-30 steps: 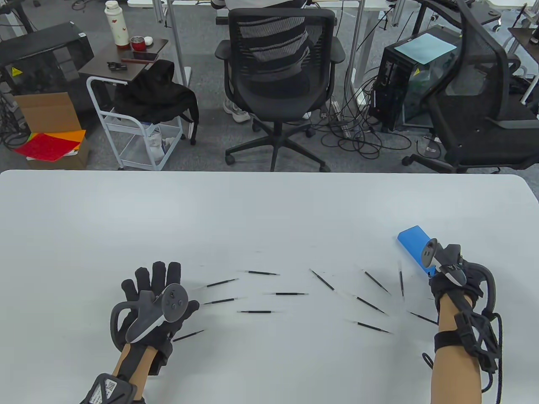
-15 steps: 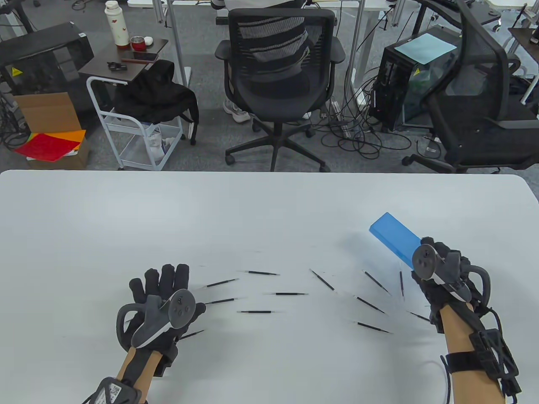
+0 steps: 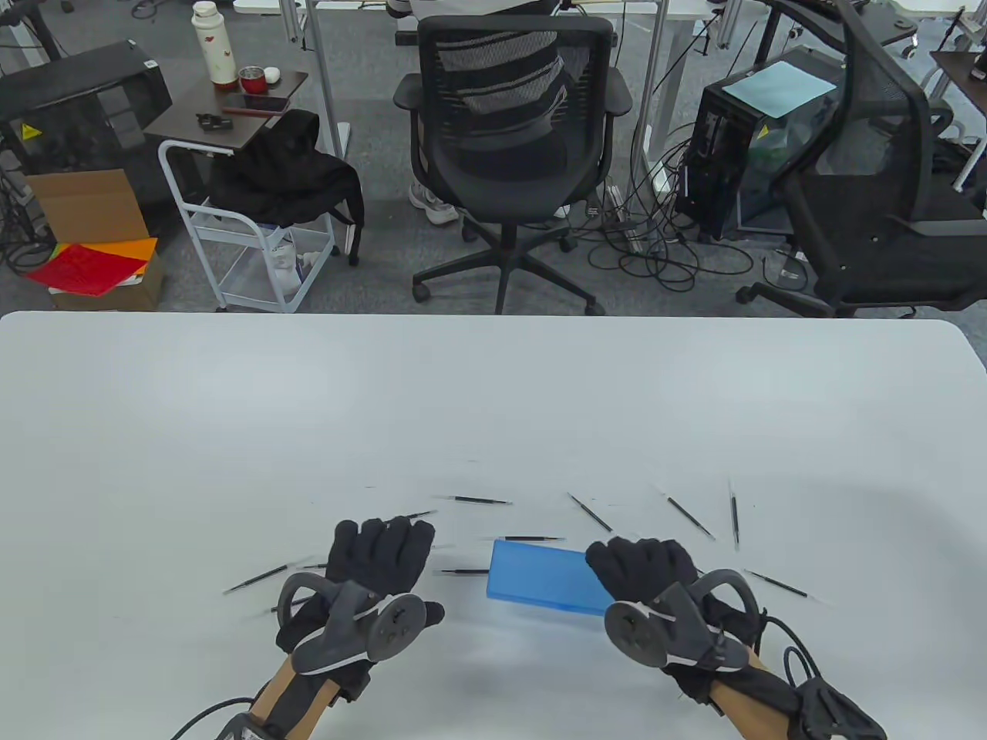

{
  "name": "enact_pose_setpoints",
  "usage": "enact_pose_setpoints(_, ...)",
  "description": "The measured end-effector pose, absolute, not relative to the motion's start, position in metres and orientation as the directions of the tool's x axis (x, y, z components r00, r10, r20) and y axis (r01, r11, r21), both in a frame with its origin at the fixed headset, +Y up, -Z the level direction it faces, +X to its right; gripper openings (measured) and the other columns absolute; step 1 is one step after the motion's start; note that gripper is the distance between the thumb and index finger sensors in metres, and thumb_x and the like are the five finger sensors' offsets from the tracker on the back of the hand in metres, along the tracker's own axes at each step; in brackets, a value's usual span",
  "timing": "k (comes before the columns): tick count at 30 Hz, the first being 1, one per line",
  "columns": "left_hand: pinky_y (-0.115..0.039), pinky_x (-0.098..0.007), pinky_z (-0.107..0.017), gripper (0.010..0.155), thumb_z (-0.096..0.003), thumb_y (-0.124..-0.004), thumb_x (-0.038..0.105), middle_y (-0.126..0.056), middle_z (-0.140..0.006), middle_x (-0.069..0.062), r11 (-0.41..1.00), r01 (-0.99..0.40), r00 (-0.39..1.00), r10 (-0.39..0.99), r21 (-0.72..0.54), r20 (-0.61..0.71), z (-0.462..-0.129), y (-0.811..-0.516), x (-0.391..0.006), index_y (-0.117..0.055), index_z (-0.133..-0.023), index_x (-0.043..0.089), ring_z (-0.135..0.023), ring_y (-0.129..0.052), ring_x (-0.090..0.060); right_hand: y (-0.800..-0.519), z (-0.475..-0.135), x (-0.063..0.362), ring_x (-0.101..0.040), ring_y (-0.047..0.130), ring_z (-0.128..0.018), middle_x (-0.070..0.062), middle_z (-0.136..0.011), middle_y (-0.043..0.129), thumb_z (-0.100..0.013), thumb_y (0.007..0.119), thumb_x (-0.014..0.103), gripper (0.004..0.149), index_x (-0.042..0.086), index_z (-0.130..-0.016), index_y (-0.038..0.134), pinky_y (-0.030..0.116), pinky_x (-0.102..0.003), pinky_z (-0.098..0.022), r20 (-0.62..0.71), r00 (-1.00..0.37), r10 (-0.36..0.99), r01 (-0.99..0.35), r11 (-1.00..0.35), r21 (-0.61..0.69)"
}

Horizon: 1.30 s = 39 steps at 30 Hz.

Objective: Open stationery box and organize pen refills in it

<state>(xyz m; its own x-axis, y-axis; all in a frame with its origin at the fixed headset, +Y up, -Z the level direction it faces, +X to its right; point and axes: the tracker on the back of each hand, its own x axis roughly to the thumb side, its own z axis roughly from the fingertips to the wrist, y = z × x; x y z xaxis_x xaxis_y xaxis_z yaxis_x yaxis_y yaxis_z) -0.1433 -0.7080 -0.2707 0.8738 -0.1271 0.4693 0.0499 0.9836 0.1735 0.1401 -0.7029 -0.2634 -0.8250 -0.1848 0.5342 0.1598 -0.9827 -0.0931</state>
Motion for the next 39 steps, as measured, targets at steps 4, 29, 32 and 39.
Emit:
enact_pose_setpoints(4,-0.057,-0.065,-0.078,0.093,-0.043,-0.069,0.068,-0.063,-0.12,-0.012,0.982,0.08,0.812,-0.164,0.17,0.561,-0.262,-0.718,-0.122,-0.046,-0.117,0.018,-0.103,-0.079,-0.043,-0.72,-0.254,0.124,-0.046,0.08,-0.096,-0.022,-0.113,0.073,-0.038,0.091,0.045,0.088,0.019,-0.113,0.053,0.066,-0.063,-0.073,0.593,-0.785,-0.178,0.186,-0.981,-0.049)
enact_pose_setpoints(29,-0.058,-0.066,-0.077,0.09,-0.0417,-0.082,0.058,-0.076,-0.112,-0.013,0.948,0.278,0.687,-0.311,0.158,0.657,-0.253,-0.748,-0.069,-0.054,-0.114,0.013,-0.092,-0.091,-0.038,-0.737,-0.264,0.118,-0.046,0.08,-0.099,-0.019,-0.115,0.072,-0.04,0.089,0.041,0.079,0.021,-0.111,0.058,0.066,-0.062,-0.074,0.635,-0.765,-0.105,0.164,-0.986,0.034)
enact_pose_setpoints(32,-0.059,-0.066,-0.077,0.089,-0.0418,-0.082,0.057,-0.076,-0.113,-0.012,0.948,0.278,0.693,-0.311,0.157,0.651,-0.253,-0.748,-0.07,-0.054,-0.114,0.013,-0.093,-0.091,-0.037,-0.732,-0.267,0.12,-0.045,0.082,-0.1,-0.02,-0.116,0.073,-0.041,0.088,0.041,0.077,0.022,-0.11,0.06,0.067,-0.062,-0.074,0.633,-0.771,-0.064,0.146,-0.986,0.079)
enact_pose_setpoints(39,-0.058,-0.066,-0.077,0.092,-0.0391,-0.084,0.057,-0.075,-0.114,-0.011,0.947,0.293,0.708,-0.309,0.135,0.634,-0.255,-0.746,-0.067,-0.053,-0.114,0.014,-0.095,-0.091,-0.038,-0.719,-0.28,0.127,-0.042,0.084,-0.1,-0.02,-0.113,0.079,-0.043,0.086,0.043,0.069,0.026,-0.107,0.067,0.066,-0.062,-0.074,0.61,-0.792,0.028,0.086,-0.984,0.156)
